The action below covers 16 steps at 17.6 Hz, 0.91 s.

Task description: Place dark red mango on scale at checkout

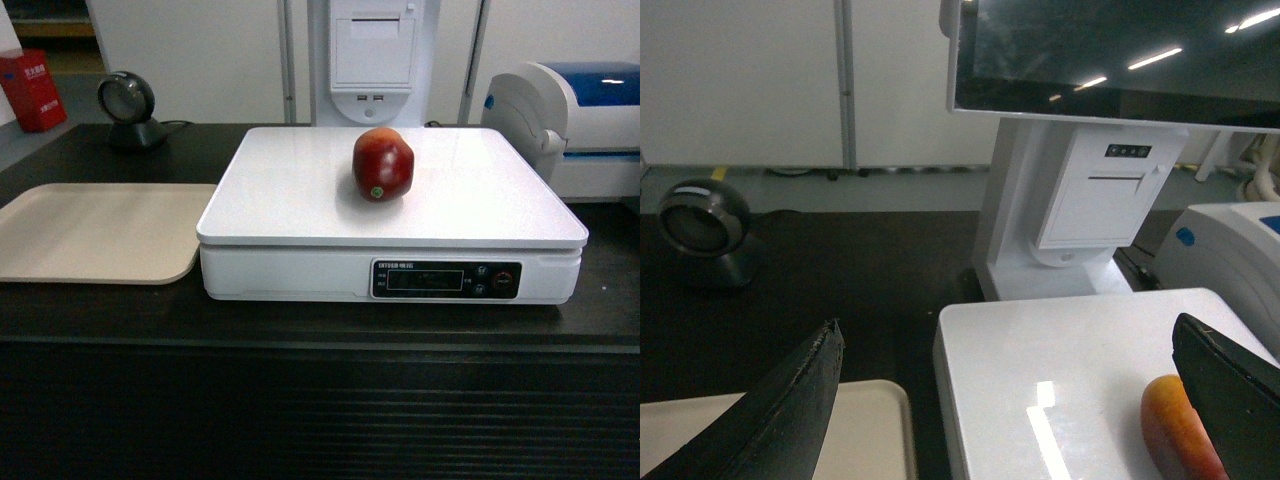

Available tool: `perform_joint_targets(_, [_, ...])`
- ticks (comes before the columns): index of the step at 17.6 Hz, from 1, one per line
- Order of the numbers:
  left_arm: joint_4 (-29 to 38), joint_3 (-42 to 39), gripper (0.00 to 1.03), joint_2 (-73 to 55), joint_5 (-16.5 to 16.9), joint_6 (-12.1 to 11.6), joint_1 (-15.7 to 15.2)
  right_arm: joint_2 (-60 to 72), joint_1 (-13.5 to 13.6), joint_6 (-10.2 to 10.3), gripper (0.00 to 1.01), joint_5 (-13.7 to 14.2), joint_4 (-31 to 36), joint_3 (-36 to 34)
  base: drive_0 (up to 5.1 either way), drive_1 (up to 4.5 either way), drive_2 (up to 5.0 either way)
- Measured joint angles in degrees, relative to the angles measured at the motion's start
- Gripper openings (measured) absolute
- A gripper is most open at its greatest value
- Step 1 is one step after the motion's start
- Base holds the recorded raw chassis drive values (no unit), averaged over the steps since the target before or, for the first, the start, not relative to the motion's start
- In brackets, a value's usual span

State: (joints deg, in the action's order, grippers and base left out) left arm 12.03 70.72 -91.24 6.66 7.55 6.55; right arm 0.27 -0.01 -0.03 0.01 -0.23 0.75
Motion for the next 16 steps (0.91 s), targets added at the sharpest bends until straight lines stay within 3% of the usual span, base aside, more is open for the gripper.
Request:
perform_joint_targets(1, [-0.11, -1.57, 0.98, 1.31, 0.15, -0.24, -1.36, 0.00, 0.00, 0.00, 0.98, 0.00, 0.02, 0.00, 0.0, 0.00, 0.0])
perform_joint_targets(2, [5.86, -4.87, 0.94, 2.86, -2.62, -1.44, -2.16, 0.00, 0.00, 0.00, 0.98, 0.00, 0.02, 0.00, 0.0, 0.00, 0.0])
perform_joint_targets(3, [13.03, -11.85, 0.81, 7.13, -7.21, -3.96, -3.43, 0.00, 0.00, 0.00, 0.98, 0.00, 0.00, 0.00, 0.0, 0.00, 0.0])
perform_joint_targets(5, [21.00, -25.05, 0.57, 15.91, -7.21, -6.05, -7.26, 0.00, 0.00, 0.00, 0.98, 0.00, 0.02, 0.00, 0.0, 0.00, 0.0])
perform_joint_targets(9, [27.36, -44.09, 0.10, 23.76, -6.56, -6.54, -6.27, 0.00, 0.00, 0.00, 0.98, 0.00, 0.02, 0.00, 0.0, 0.00, 0.0])
perform_joint_targets(10, [29.05, -47.58, 0.02, 27.17, -6.64, -6.64, -6.38, 0.00, 0.00, 0.00, 0.98, 0.00, 0.02, 0.00, 0.0, 0.00, 0.0])
perform_joint_targets(16, [29.11, -60.17, 0.02, 39.47, -6.71, -6.69, -6.49, 0.00, 0.00, 0.00, 0.98, 0.00, 0.00, 0.00, 0.0, 0.00, 0.0])
